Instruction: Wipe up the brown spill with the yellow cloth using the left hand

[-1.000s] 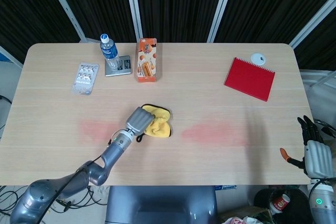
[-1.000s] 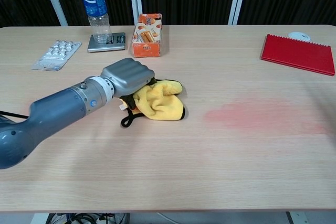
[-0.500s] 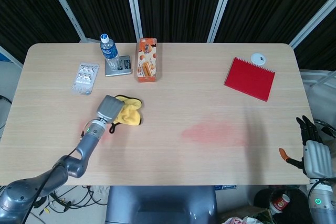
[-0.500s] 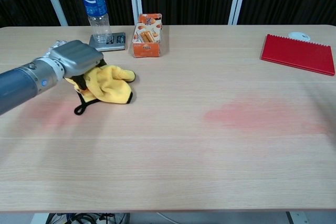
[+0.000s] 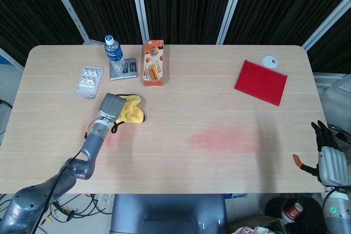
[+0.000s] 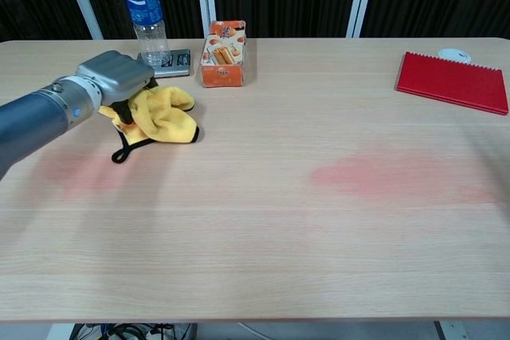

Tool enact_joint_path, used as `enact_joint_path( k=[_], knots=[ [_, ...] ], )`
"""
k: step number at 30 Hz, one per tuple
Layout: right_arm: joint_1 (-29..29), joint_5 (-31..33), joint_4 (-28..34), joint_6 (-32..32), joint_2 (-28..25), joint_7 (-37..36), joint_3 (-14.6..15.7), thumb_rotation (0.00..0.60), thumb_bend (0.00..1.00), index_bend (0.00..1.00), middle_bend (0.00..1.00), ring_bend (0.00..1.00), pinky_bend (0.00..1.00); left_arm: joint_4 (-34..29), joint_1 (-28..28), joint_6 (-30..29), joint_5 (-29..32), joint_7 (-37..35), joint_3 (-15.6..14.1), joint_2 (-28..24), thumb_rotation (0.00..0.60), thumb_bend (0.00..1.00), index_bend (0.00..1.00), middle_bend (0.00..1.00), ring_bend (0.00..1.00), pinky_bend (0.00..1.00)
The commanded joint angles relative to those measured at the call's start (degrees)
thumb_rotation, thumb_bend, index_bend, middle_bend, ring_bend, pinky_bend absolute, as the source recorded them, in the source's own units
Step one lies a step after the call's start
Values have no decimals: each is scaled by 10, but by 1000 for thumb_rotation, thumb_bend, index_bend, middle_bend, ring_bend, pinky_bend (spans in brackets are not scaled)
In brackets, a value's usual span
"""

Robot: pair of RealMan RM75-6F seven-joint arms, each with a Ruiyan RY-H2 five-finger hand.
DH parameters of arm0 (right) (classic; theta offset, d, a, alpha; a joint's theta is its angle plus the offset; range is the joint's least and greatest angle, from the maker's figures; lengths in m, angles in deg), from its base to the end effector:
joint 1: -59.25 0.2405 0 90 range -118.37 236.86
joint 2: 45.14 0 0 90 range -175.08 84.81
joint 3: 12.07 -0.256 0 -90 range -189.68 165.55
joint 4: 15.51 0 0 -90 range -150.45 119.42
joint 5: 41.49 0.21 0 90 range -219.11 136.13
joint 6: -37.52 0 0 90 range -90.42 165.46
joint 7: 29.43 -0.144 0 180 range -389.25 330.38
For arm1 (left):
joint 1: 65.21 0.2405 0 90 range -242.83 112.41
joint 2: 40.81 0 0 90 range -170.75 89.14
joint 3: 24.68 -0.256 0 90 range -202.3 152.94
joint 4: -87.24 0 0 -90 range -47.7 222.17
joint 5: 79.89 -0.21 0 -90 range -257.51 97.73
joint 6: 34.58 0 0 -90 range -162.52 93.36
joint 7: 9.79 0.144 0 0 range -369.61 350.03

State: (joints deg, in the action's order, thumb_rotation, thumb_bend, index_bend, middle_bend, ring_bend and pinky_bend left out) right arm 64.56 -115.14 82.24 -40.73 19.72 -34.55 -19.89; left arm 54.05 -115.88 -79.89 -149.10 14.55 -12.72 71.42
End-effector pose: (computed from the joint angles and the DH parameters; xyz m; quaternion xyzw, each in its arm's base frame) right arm -0.3155 -0.1971 0.1514 0.4954 -0.5017 0.4077 0.5803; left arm -0.1917 0.4275 -0.0708 -0.7785 -0.2153 -0.2230 0.5458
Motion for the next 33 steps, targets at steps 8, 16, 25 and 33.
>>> enact_joint_path(
  k=[8, 16, 25, 33],
  knots=[
    [-1, -1, 1, -1, 0, -1, 0, 600, 178, 7, 0, 0, 187, 45, -62, 15, 9, 14, 28, 77, 600, 517, 713, 728, 640, 743],
    [-2, -4, 1, -3, -2, -3, 1, 600, 183, 8, 0, 0, 187, 66, -98, 21, 8, 19, 37, 127, 600, 518, 712, 727, 640, 742],
    [-4, -5, 2, -6, -4, -6, 1, 600, 186, 9, 0, 0, 187, 93, -100, 22, 3, 23, 35, 132, 600, 518, 713, 728, 640, 743],
    [-3, -6, 2, -5, -3, -4, 0, 600, 188, 9, 0, 0, 187, 113, -50, 33, 20, 35, 34, 78, 600, 517, 712, 728, 640, 743]
  ],
)
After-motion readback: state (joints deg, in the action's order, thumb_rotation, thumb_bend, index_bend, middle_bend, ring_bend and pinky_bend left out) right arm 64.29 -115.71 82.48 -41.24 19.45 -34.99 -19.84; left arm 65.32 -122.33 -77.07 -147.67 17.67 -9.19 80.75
